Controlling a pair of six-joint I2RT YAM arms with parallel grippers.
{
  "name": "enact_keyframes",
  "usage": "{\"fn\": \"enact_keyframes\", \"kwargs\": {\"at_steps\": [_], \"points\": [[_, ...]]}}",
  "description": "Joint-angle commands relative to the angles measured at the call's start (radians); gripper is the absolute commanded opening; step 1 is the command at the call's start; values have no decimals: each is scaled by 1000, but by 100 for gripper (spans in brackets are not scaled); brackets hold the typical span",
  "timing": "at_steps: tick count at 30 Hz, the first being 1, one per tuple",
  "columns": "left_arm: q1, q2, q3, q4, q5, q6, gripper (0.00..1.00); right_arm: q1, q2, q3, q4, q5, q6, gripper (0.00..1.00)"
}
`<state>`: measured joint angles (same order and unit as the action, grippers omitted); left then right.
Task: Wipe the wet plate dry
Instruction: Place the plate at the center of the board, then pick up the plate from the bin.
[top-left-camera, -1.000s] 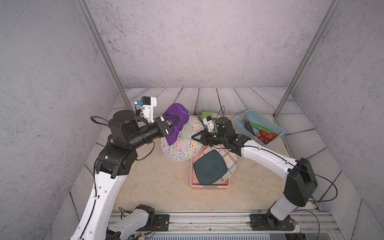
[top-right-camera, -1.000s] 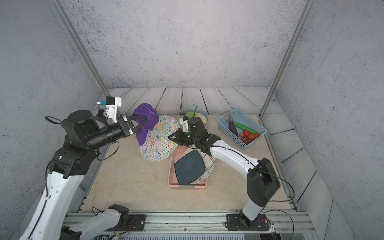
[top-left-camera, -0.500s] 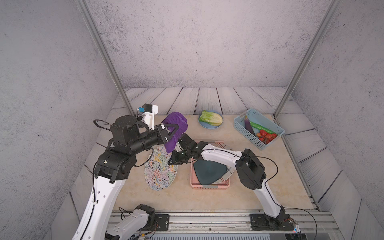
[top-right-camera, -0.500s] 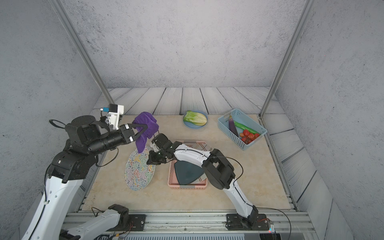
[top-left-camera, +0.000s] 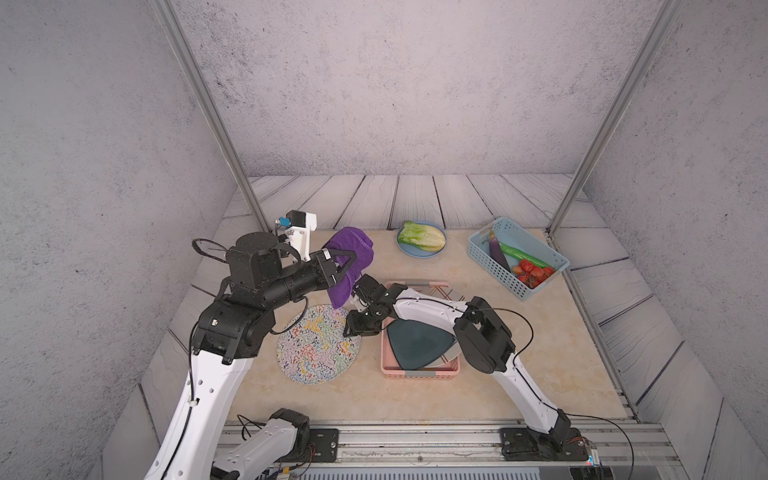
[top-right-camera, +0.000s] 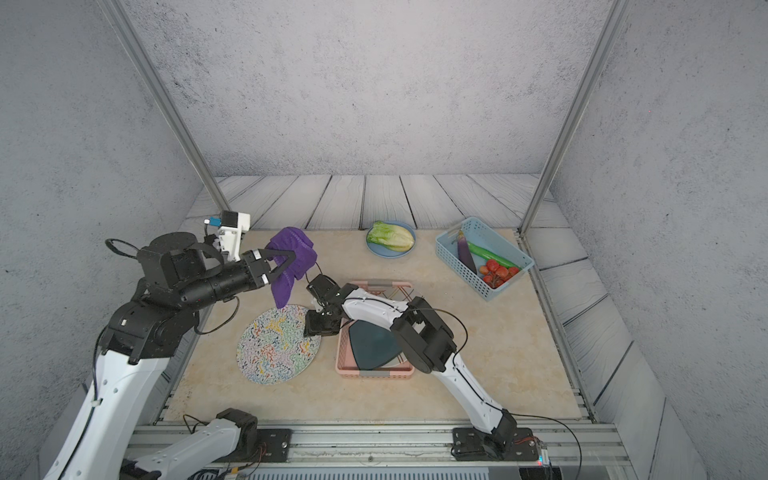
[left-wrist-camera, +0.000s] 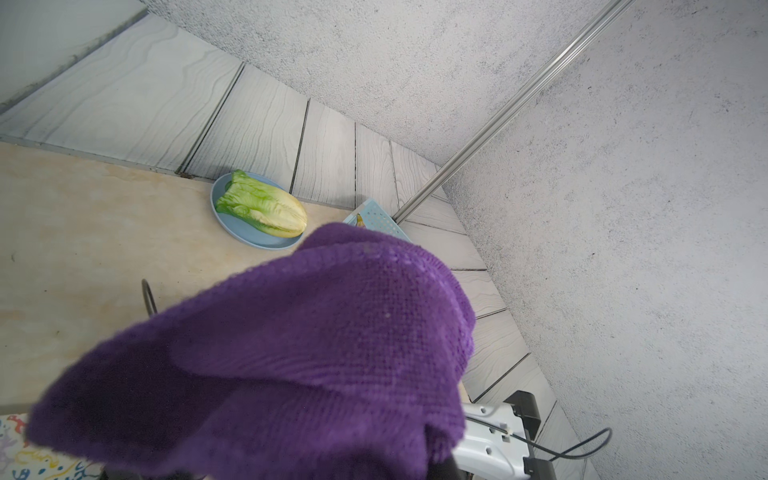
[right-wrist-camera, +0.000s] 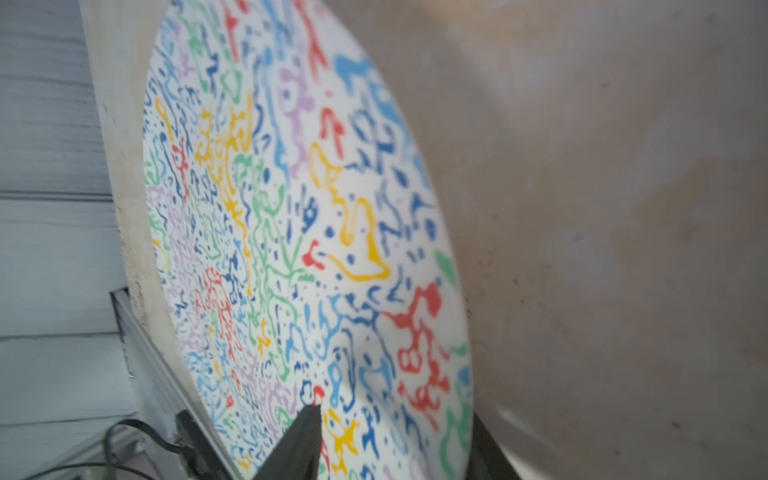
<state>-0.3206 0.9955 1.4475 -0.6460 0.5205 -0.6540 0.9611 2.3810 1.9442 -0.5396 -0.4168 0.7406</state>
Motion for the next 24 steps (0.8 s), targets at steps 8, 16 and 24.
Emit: {"fn": "enact_keyframes", "kwargs": {"at_steps": [8, 16, 24], "points": [[18, -52, -11, 17, -42, 26, 0, -19, -229, 82, -48, 54, -54, 68], [18, -130, -90, -3, -130, 84, 0, -158, -523, -120, 39, 45, -44, 64], [16, -115, -340, -30, -175, 178, 0, -278, -865, -444, -267, 302, -215, 58]]}}
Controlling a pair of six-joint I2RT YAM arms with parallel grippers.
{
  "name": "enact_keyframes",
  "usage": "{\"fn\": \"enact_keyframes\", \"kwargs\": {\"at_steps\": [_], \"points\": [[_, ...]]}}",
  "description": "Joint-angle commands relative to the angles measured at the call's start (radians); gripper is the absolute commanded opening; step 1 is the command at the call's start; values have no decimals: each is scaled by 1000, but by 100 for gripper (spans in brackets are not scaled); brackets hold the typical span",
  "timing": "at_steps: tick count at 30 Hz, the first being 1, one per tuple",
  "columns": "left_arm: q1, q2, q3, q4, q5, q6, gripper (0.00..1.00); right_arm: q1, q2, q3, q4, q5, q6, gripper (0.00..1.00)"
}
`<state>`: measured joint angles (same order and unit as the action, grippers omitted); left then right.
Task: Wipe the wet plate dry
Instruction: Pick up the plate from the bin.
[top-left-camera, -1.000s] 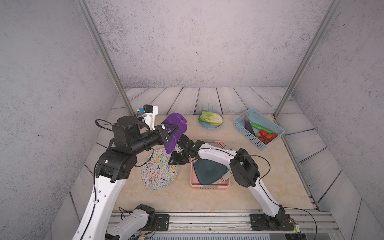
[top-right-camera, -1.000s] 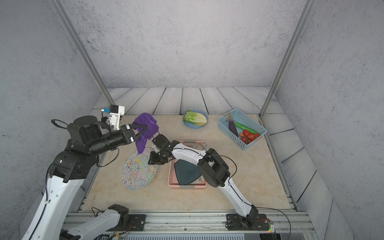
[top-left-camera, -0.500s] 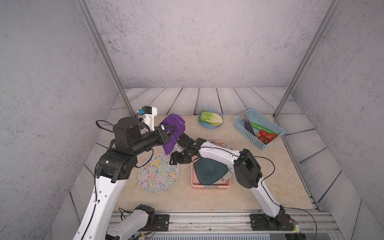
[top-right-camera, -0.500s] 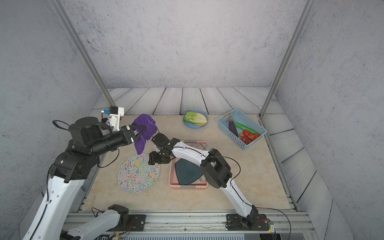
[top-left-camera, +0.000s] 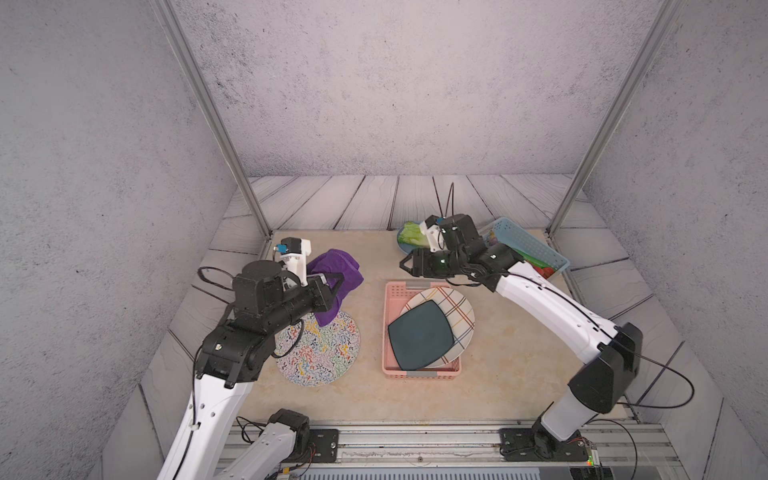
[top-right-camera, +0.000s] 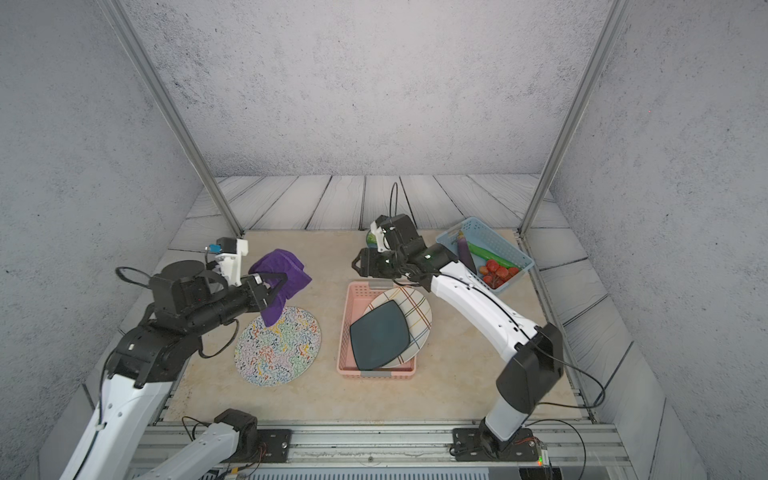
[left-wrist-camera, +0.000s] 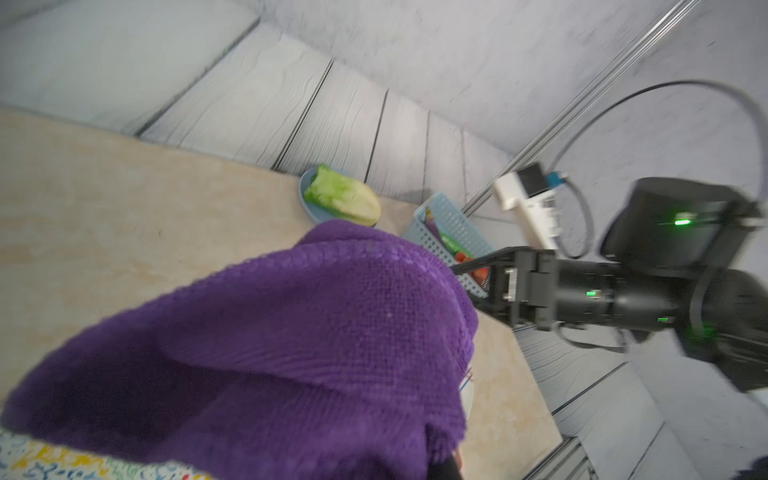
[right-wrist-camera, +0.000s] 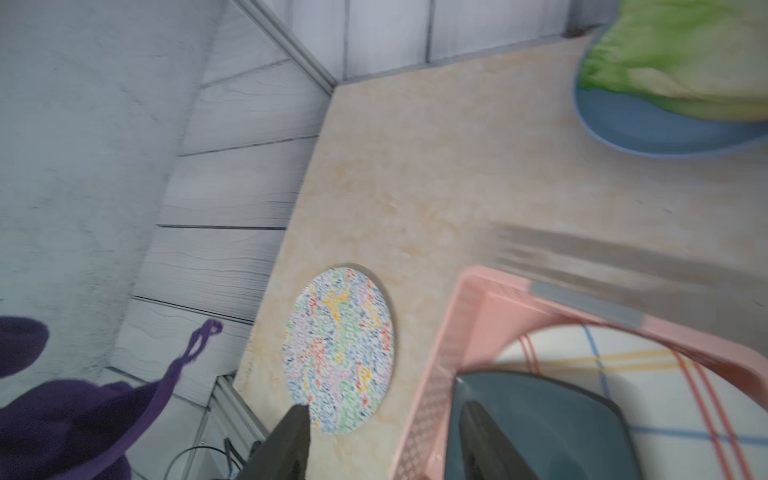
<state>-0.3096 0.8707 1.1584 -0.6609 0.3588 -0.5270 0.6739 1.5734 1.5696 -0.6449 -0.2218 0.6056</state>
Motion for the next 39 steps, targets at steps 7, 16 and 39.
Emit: {"fn": "enact_keyframes", "kwargs": {"at_steps": [7, 16, 39], "points": [[-20, 71, -233, 25, -36, 48, 0, -91, -167, -324, -156, 75, -80, 54], [-211, 246, -347, 114, -86, -74, 0, -96, 18, -374, -152, -57, -83, 54], [-284, 153, -338, 184, -207, -119, 0, -93, -33, -561, 318, -296, 139, 0]]}}
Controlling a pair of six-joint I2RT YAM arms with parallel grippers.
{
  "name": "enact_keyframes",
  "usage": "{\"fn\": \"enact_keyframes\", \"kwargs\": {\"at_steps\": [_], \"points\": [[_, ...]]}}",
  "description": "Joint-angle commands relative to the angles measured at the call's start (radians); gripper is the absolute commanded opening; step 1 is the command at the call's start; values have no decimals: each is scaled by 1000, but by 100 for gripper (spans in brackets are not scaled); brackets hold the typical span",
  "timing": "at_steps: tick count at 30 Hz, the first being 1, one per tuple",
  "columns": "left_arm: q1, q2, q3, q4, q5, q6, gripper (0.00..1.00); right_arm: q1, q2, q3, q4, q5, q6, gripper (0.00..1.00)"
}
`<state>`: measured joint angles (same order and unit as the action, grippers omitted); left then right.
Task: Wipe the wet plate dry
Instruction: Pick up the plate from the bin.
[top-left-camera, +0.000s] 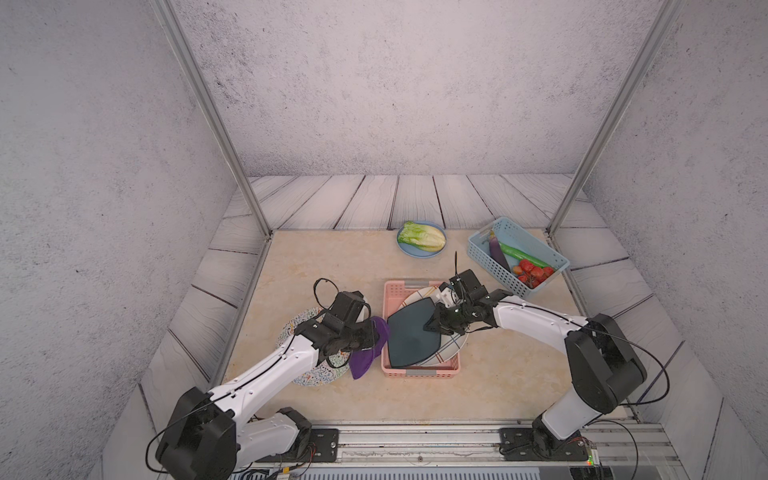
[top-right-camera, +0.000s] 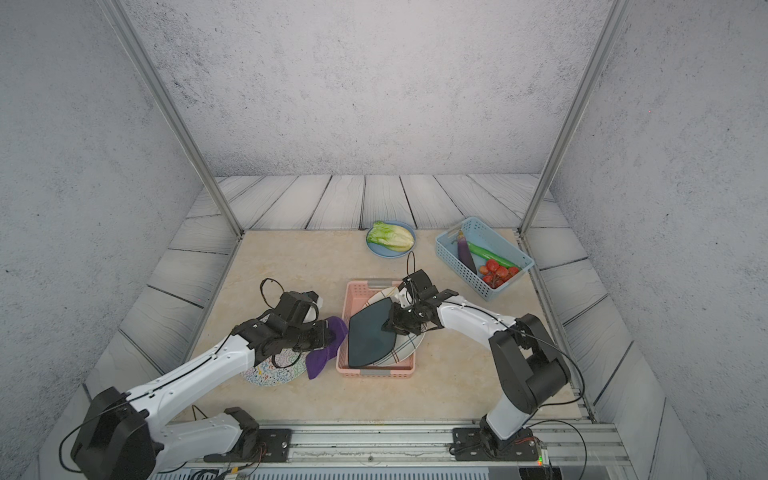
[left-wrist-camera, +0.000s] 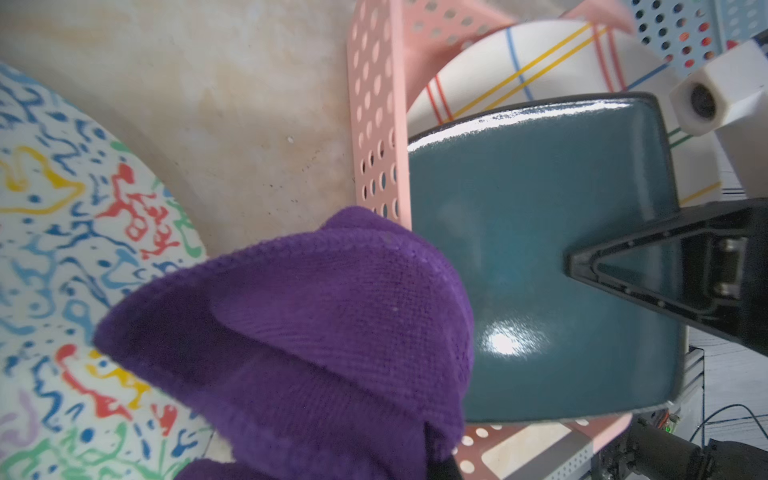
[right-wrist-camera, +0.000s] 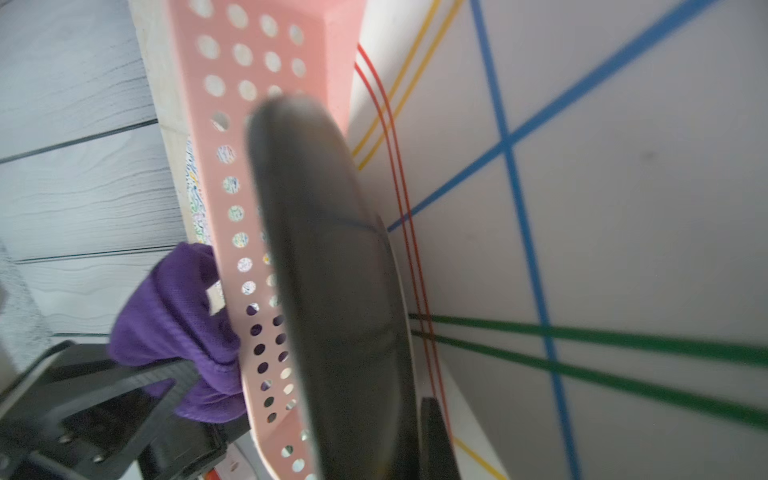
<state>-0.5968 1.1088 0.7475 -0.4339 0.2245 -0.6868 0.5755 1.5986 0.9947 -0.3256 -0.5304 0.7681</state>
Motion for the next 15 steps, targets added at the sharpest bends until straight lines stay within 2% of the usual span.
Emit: {"fn": "enact_keyframes", "kwargs": {"at_steps": [1, 4, 8, 12, 15], "points": [[2, -113, 100, -62, -84, 60, 0, 6, -88, 20, 2, 1, -26, 0], [2, -146, 185, -86, -62, 107, 0, 5, -179, 20, 52, -46, -2, 0], [-7, -77, 237, -38, 50, 130, 0, 9, -304, -21, 215, -89, 133, 0], [-10, 8, 214, -10, 63, 44, 0, 9, -393, -56, 386, -70, 294, 0], [-49, 38, 170, 100, 109, -34, 0, 10, -428, -66, 479, -46, 382, 0]]}}
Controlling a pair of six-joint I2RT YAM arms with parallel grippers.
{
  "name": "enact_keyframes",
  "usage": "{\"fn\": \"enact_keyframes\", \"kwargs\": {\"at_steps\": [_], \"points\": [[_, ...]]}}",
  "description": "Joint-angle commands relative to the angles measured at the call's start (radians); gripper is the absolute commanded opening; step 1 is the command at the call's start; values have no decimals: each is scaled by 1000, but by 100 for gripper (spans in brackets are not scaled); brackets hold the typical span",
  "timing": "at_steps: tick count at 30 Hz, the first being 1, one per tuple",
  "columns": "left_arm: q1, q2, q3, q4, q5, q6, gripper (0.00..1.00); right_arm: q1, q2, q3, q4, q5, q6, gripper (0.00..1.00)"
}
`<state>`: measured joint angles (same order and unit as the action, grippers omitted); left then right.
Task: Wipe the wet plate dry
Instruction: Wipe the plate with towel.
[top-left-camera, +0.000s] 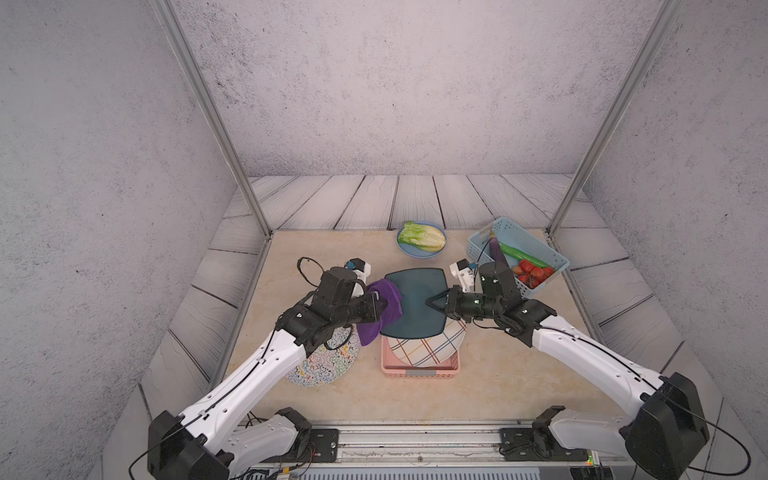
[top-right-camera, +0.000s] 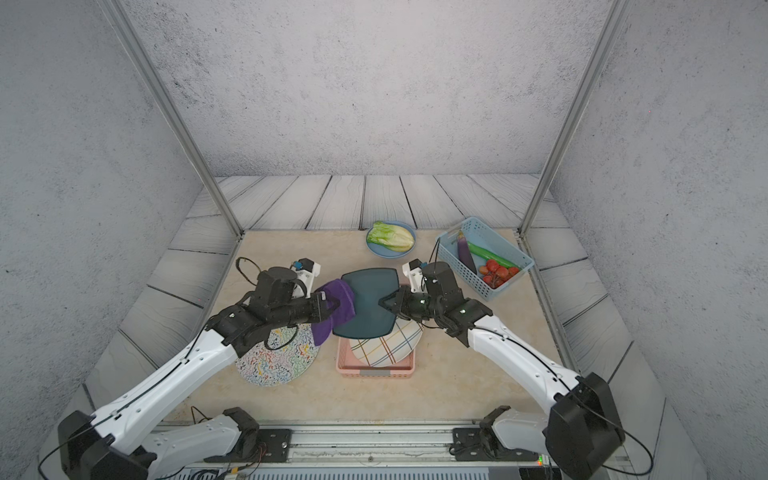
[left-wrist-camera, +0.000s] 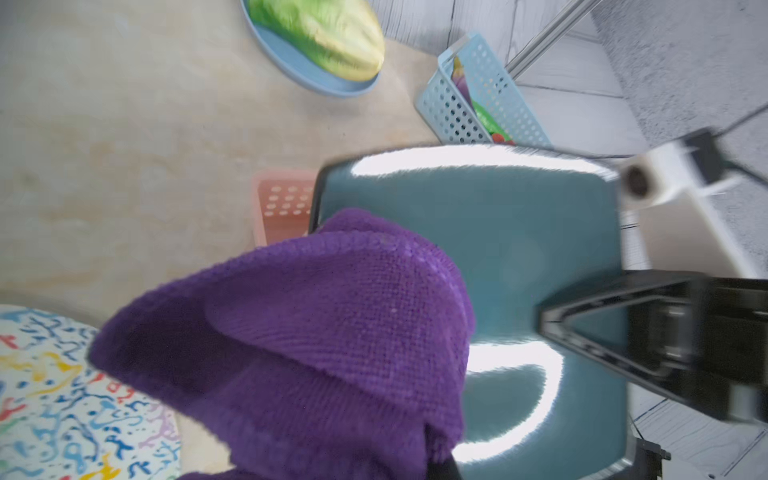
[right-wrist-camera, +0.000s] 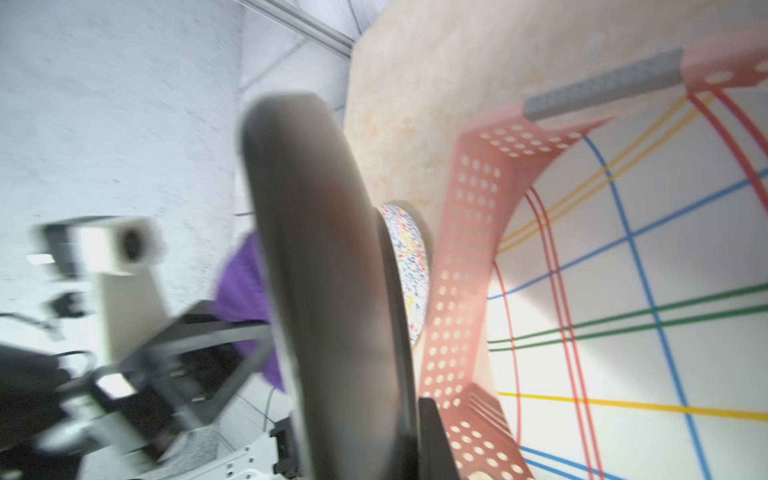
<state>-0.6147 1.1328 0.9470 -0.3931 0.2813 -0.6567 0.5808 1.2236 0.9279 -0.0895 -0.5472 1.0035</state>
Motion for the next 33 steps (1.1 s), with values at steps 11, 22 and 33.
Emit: {"fn": "enact_keyframes", "kwargs": {"at_steps": [11, 22, 33], "points": [[-274, 167, 121, 121, 9, -101, 0, 8, -109, -29, 505, 89, 356, 0], [-113, 116, 55, 74, 59, -100, 0, 37, -177, 15, 463, 23, 257, 0], [-68, 178, 280, -27, 23, 55, 0, 191, -165, 80, 427, -7, 48, 0]]}}
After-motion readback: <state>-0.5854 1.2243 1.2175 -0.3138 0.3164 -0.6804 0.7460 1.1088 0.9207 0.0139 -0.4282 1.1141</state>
